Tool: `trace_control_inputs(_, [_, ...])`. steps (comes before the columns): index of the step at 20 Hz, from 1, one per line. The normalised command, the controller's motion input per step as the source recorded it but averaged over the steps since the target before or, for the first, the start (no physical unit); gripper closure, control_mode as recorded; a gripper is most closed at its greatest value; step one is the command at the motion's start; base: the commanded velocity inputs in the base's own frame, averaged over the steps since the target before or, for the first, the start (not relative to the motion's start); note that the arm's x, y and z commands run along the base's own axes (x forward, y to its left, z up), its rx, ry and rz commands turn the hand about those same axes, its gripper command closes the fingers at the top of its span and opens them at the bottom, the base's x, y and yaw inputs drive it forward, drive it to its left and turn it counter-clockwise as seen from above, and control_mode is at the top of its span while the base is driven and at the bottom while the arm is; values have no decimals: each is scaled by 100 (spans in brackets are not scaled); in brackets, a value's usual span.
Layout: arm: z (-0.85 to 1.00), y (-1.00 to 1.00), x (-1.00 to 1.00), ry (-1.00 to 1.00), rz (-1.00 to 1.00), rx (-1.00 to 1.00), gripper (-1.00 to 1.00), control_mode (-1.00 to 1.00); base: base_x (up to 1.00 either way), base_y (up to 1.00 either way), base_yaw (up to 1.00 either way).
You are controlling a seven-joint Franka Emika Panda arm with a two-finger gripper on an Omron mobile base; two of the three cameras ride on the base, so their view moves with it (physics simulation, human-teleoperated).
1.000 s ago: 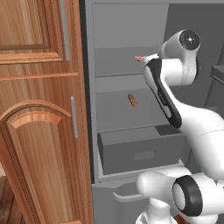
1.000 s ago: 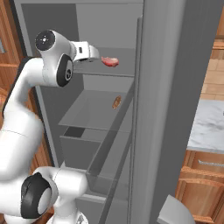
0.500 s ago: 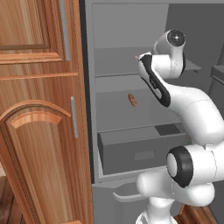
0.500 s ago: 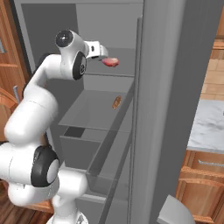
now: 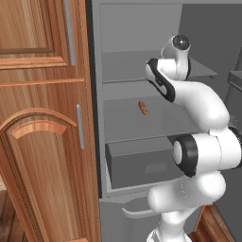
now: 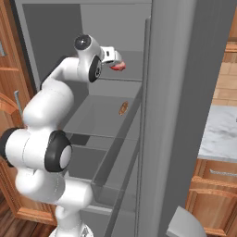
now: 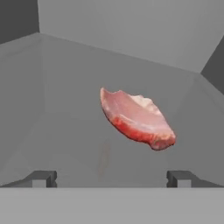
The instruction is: Take the steak from the fridge and place it on the digital scale on the counter by the fridge. Wait a few seconds for a reading, then move it to the plate on the dining counter.
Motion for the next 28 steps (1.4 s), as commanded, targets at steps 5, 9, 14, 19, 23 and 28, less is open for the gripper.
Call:
trace_control_inputs(5, [-5,-8,74,1,0,0,-100,-100,0,0,0])
trace_control_inputs(9, [-17,-11,64,3,0,0,-100,-100,0,0,0])
trace_control_inputs(14, [-29,-17,46,4,0,0,-100,-100,0,0,0])
trace_control_inputs(19, [-29,-17,43,2,0,0,-100,-100,0,0,0])
trace_control_inputs(23, [-33,-15,27,3,0,0,-100,-100,0,0,0])
trace_control_inputs(28, [-44,-6,1,8,0,-2,100,-100,0,0,0])
